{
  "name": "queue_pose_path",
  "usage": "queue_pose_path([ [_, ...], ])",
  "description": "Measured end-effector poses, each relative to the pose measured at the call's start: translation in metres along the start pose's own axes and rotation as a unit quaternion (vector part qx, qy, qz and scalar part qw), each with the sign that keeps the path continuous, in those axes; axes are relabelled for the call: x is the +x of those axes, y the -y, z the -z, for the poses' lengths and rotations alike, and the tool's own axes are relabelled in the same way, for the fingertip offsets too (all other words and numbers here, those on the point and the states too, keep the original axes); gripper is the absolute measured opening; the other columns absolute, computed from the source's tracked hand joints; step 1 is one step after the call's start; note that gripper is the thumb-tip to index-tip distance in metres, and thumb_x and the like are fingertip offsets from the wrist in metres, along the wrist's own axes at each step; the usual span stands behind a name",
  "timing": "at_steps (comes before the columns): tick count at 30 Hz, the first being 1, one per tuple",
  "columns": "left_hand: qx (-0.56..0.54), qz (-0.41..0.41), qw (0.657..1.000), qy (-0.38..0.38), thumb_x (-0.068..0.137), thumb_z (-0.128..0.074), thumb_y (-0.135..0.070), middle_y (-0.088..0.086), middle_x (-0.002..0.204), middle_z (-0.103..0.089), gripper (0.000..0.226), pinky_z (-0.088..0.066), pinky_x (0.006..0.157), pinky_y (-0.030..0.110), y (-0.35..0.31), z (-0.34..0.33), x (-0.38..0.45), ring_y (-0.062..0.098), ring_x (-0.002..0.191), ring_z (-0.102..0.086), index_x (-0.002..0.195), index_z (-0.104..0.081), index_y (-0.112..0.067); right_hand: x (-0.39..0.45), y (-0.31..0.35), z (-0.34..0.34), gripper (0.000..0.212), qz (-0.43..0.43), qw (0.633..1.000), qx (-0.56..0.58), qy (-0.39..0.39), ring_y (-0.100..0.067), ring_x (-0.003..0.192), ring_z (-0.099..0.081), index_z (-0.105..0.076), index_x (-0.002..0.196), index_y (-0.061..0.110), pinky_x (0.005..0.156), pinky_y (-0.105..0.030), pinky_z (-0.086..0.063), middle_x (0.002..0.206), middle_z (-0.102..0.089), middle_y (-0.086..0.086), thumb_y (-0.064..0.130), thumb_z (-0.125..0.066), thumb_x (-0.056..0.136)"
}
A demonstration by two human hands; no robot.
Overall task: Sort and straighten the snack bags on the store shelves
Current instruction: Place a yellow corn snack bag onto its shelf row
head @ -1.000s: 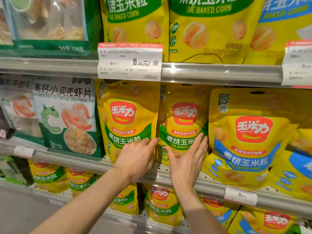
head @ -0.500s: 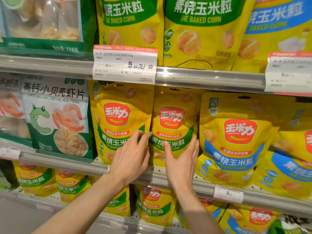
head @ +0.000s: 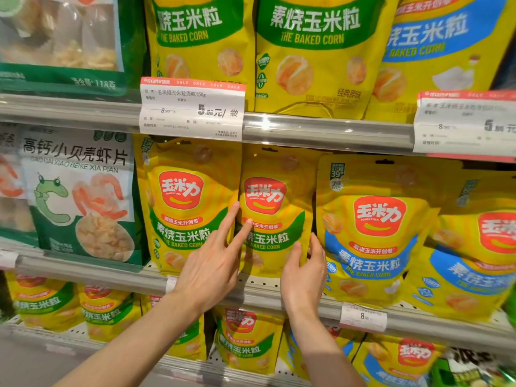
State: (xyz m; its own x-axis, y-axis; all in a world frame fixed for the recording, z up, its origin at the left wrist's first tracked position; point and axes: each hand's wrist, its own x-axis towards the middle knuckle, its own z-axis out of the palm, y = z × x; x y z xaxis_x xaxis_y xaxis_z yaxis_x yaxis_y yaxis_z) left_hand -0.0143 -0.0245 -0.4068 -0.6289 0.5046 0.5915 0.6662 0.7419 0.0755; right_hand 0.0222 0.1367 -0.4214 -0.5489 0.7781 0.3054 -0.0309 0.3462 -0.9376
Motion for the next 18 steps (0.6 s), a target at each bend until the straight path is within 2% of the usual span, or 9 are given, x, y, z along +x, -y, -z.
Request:
queue_pose_path([
  [2,0.000,-0.001,1.000,-0.001,0.089,-0.069,-0.018,0.005,0.171,0.005,0.089,-0.031,0.039,0.014,0.000,-0.002,0.001,0.019,0.093,-0.062,0.161,-0.018,-0.022,0.006,0.000,-0.001,0.040,-0.020,1.000,0.017,-0.011,-0.025,0.132,-0.055,-0.054,0.143,0.014,0.110,-0.045,-0.045,0.141,-0.060,-0.007,0.024,-0.050,0.105],
  [6,-0.003,-0.010,1.000,-0.004,0.087,-0.070,-0.017,0.005,0.171,0.004,0.089,-0.035,0.038,0.014,-0.001,-0.004,0.001,0.019,0.095,-0.061,0.161,-0.020,-0.022,0.017,0.004,0.001,0.029,-0.075,0.996,0.047,-0.010,-0.025,0.113,-0.066,-0.063,0.131,0.012,0.097,-0.038,-0.052,0.120,-0.071,-0.009,0.017,-0.052,0.104],
  [11,-0.006,-0.021,1.000,-0.005,0.086,-0.069,-0.014,0.003,0.171,0.007,0.091,-0.046,0.037,0.020,-0.005,-0.006,0.004,0.018,0.094,-0.058,0.161,-0.018,-0.022,0.022,0.006,0.003,0.024,-0.109,0.991,0.069,-0.031,-0.024,0.106,-0.065,-0.065,0.124,0.013,0.095,-0.040,-0.051,0.108,-0.069,-0.004,0.014,-0.050,0.104],
  [14,-0.001,-0.027,1.000,-0.006,0.084,-0.072,-0.013,0.007,0.171,0.000,0.092,-0.045,0.037,0.019,-0.007,-0.007,0.006,0.018,0.094,-0.058,0.160,-0.022,-0.020,0.024,0.006,0.008,0.027,-0.110,0.991,0.069,-0.035,-0.024,0.108,-0.063,-0.064,0.127,0.011,0.091,-0.033,-0.048,0.109,-0.066,-0.003,0.014,-0.048,0.106],
  [18,-0.003,-0.031,0.999,-0.013,0.082,-0.074,-0.014,0.009,0.170,-0.008,0.089,-0.043,0.038,0.017,-0.011,-0.010,0.008,0.022,0.100,-0.059,0.158,-0.029,-0.018,0.019,0.005,0.017,0.034,-0.072,0.997,0.032,0.000,-0.022,0.122,-0.061,-0.059,0.138,0.013,0.097,-0.029,-0.046,0.131,-0.066,-0.005,0.018,-0.048,0.106],
])
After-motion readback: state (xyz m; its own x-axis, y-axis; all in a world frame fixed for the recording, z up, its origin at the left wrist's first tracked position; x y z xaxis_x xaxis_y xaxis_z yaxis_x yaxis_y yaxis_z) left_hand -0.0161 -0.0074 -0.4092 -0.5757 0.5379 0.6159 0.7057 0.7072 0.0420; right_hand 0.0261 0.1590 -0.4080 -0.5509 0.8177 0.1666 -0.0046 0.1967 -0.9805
